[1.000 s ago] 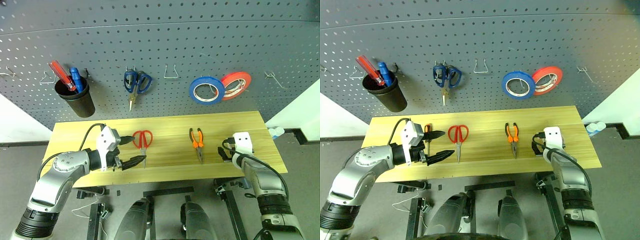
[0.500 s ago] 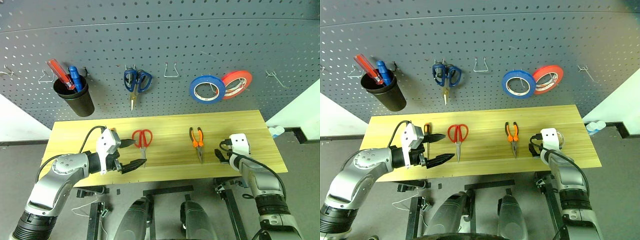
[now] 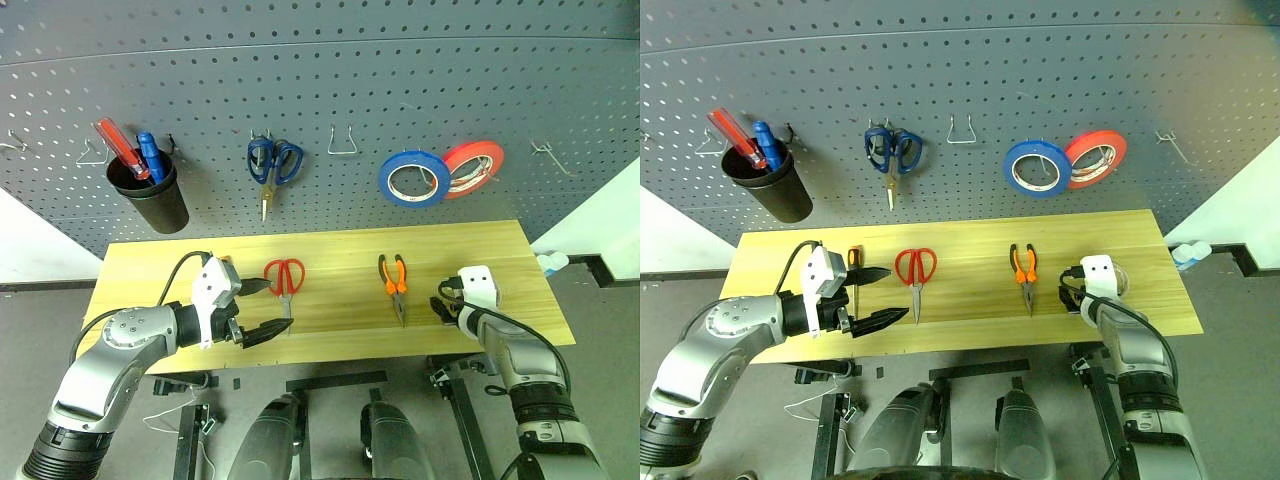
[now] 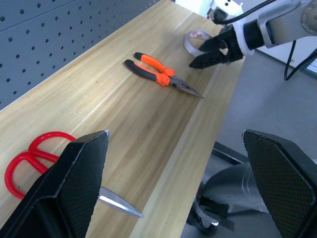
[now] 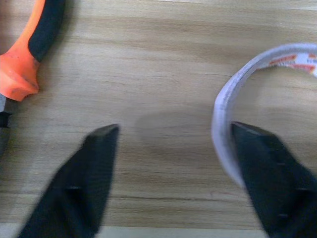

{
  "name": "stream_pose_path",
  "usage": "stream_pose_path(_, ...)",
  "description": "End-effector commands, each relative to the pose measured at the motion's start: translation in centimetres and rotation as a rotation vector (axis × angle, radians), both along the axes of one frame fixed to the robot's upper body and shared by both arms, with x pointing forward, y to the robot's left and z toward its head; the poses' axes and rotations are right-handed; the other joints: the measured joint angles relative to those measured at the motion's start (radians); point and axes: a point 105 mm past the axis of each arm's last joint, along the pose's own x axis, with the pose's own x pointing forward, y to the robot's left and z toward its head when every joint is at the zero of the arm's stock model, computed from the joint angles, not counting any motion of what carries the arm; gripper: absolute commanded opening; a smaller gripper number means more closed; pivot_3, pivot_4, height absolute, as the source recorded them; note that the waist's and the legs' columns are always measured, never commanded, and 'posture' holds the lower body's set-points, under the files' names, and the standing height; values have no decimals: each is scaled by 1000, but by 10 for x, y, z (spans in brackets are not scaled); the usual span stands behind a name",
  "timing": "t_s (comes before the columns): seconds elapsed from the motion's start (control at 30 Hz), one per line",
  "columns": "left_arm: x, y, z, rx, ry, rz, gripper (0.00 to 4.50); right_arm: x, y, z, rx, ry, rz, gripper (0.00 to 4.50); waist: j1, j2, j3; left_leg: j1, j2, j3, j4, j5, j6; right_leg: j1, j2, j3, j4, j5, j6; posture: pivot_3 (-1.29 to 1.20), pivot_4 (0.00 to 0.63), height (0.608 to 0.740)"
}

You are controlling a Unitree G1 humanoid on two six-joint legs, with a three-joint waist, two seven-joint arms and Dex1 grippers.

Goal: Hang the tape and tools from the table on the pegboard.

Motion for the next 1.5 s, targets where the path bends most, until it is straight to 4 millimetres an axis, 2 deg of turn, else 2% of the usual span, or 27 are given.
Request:
stream_pose_path(0.03,-3,1,12,-3,-43,-7,4500,-2,2,-3,17,8,9,2264,0,0,0,0,0,0,0,0,0,0,0,0,0,0,0,69,236,740)
stream_pose_path(0.23,-3,2,12,0,-46,2,4500,3,4,0,21,-9,13,170,1,0,0,0,0,0,0,0,0,0,0,0,0,0,0,77,232,740)
stream_pose_path(0.27,-3,2,13,0,-47,3,4500,3,4,0,21,-11,12,44,1,0,0,0,0,0,0,0,-1,0,0,0,0,0,0,77,231,740)
stream_pose_path(0.83,1,-1,13,-3,-53,-5,4500,-3,0,11,19,-39,8,44,3,0,0,0,0,0,0,1,-2,0,0,0,1,0,1,63,225,740)
stream_pose_path(1.17,4,-4,13,-14,-59,-9,4500,-18,2,34,10,-69,22,44,4,0,0,0,0,0,0,1,-2,0,1,0,1,0,1,48,212,740)
stream_pose_path(1.5,4,-6,18,-30,-79,-24,4500,-46,-8,72,-10,-178,-30,44,23,0,-1,0,0,0,0,1,-2,0,1,0,2,0,1,38,198,740)
